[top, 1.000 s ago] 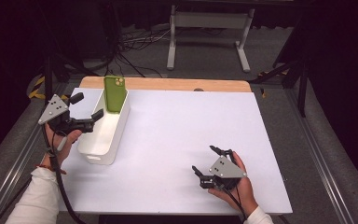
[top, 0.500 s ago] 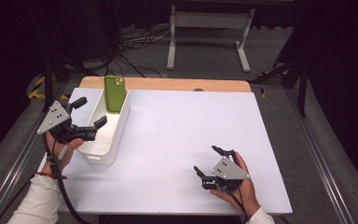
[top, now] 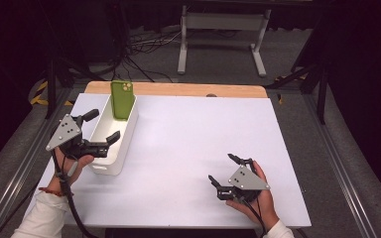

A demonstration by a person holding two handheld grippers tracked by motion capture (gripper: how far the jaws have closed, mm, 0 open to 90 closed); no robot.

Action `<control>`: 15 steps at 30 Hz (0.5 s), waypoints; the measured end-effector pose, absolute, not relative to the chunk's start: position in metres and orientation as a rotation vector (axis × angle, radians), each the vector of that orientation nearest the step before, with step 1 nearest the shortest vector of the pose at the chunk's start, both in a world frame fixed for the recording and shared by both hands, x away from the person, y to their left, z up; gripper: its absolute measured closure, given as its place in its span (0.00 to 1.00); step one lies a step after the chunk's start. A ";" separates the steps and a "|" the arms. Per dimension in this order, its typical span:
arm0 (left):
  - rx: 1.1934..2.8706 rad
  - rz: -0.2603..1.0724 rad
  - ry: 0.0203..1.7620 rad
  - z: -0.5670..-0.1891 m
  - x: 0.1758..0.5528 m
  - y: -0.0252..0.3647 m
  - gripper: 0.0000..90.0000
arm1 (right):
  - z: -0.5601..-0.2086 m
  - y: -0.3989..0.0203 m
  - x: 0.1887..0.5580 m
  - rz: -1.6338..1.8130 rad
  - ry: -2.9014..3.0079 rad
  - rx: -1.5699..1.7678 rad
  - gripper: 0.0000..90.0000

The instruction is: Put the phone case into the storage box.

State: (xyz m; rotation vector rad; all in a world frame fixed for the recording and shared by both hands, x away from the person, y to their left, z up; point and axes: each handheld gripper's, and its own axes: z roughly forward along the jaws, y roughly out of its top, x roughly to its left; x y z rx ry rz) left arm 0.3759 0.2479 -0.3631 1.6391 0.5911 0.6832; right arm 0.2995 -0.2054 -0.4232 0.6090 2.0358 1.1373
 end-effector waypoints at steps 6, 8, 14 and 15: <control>1.643 0.693 0.551 -0.362 0.367 0.242 0.05 | -0.422 -0.208 0.299 1.147 2.025 0.620 0.16; 1.648 0.691 0.547 -0.362 0.366 0.240 0.05 | -0.422 -0.208 0.299 1.147 2.025 0.621 0.16; 1.645 0.683 0.536 -0.365 0.363 0.237 0.05 | -0.420 -0.208 0.299 1.152 2.020 0.623 0.16; 1.651 0.683 0.536 -0.365 0.362 0.236 0.05 | -0.420 -0.208 0.299 1.150 2.021 0.623 0.16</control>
